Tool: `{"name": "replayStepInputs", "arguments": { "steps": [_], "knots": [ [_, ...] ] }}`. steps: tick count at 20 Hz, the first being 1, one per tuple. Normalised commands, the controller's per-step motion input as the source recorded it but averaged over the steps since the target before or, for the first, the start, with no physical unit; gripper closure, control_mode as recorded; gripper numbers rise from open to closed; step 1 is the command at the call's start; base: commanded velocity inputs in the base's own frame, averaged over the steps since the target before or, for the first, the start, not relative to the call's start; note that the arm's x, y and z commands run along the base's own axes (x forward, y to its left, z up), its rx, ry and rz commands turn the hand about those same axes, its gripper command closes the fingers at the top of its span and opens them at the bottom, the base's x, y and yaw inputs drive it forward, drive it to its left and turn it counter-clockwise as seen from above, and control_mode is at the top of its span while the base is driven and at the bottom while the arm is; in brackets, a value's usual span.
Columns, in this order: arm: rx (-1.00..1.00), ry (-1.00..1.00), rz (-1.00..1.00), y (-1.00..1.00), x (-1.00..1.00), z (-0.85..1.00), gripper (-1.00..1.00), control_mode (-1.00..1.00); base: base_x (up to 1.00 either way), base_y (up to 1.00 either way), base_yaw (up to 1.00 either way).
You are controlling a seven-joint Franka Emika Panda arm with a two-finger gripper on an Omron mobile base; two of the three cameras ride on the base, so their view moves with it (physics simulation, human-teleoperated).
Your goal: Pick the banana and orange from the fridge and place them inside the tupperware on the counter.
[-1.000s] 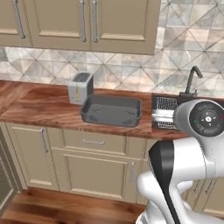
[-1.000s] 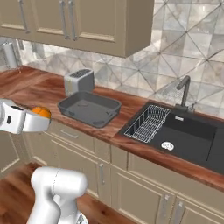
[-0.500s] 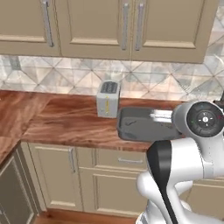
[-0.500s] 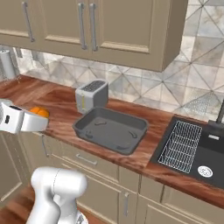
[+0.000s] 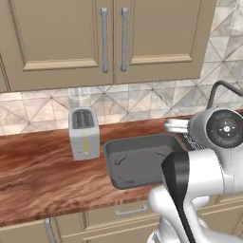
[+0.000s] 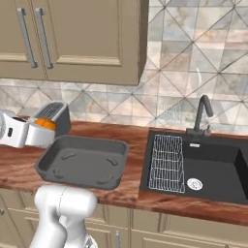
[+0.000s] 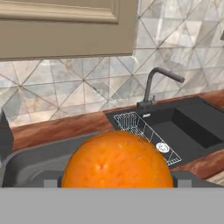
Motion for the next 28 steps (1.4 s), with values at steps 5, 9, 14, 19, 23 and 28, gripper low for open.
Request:
{"name": "replayStepInputs", "arguments": {
  "steps": [5,9,14,19,23,28],
  "knots": [
    [0.00,0.00,0.00,0.00,0.00,0.00,1.00,1.00,0.52,0.16,-0.22],
    [0.00,0.14,0.00,-0.01,0.27,-0.34,1.00,-1.00,0.00,0.00,0.00],
    [0.10,0.24,0.07,-0.07,0.04,-0.60,1.00,-1.00,0.00,0.00,0.00],
    [0.04,0.13,0.13,-0.01,0.01,-0.52,1.00,-1.00,0.00,0.00,0.00],
    [0.04,0.18,0.09,0.00,0.07,-0.35,1.00,-1.00,0.00,0.00,0.00],
    [0.02,0.33,0.11,0.00,0.35,-0.31,1.00,-1.00,0.00,0.00,0.00]
  ]
}}
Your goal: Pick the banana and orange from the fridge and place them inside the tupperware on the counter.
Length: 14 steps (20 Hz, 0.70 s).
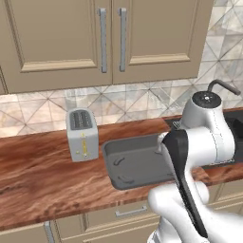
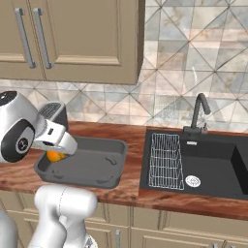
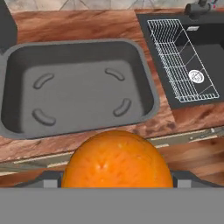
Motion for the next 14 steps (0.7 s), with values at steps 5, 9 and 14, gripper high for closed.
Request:
{"name": "replayStepInputs", "arguments": {
  "steps": [5,9,14],
  "knots": [
    [0.03,0.14,0.02,0.00,0.57,-0.32,1.00,-1.00,0.00,0.00,0.00],
    [0.00,0.02,0.00,0.00,0.58,-0.41,1.00,-1.00,0.00,0.00,0.00],
    [0.00,0.00,0.00,0.00,0.40,-0.57,1.00,-1.00,0.00,0.00,0.00]
  ]
}}
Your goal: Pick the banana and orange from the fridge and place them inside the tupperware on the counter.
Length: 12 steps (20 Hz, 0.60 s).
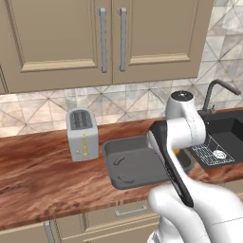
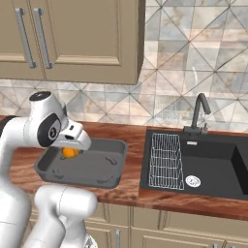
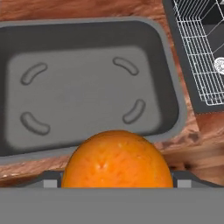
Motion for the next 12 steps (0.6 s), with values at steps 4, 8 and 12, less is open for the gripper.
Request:
{"name": "replayStepInputs", "arguments": {
  "steps": [4,8,12],
  "knots": [
    [0.00,0.00,0.00,0.00,0.39,-0.53,1.00,-1.00,0.00,0.00,0.00],
    [0.00,0.00,0.00,0.00,0.42,-0.43,1.00,-1.00,0.00,0.00,0.00],
    [0.00,0.00,0.00,0.00,0.42,-0.44,1.00,-1.00,0.00,0.00,0.00]
  ]
}}
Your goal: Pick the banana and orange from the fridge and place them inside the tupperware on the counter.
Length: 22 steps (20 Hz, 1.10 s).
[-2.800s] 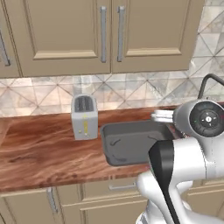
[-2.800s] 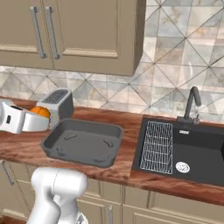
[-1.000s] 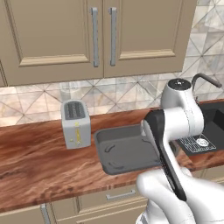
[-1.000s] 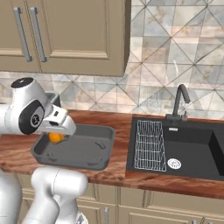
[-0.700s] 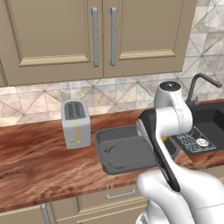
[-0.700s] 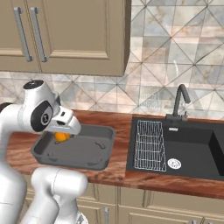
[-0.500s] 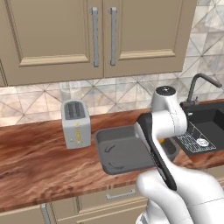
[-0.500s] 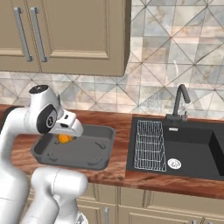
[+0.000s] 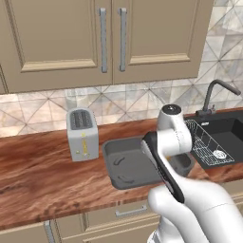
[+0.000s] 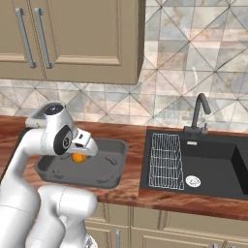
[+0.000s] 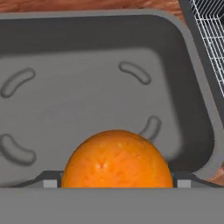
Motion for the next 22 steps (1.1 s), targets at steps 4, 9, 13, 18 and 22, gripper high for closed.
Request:
{"name": "replayStepInputs", "arguments": {
  "steps": [4,9,13,18,22],
  "knots": [
    [0.00,0.00,0.00,0.00,0.39,-0.43,1.00,-1.00,0.00,0.00,0.00],
    [0.00,0.03,0.00,0.00,0.29,-0.37,1.00,-1.00,0.00,0.00,0.00],
    [0.00,0.02,0.01,0.00,0.21,-0.36,1.00,-1.00,0.00,0.00,0.00],
    [0.00,0.02,0.03,0.00,0.13,-0.38,1.00,-1.00,0.00,0.00,0.00],
    [0.00,0.04,0.02,0.00,0.13,-0.37,1.00,-1.00,0.00,0.00,0.00]
  ]
}}
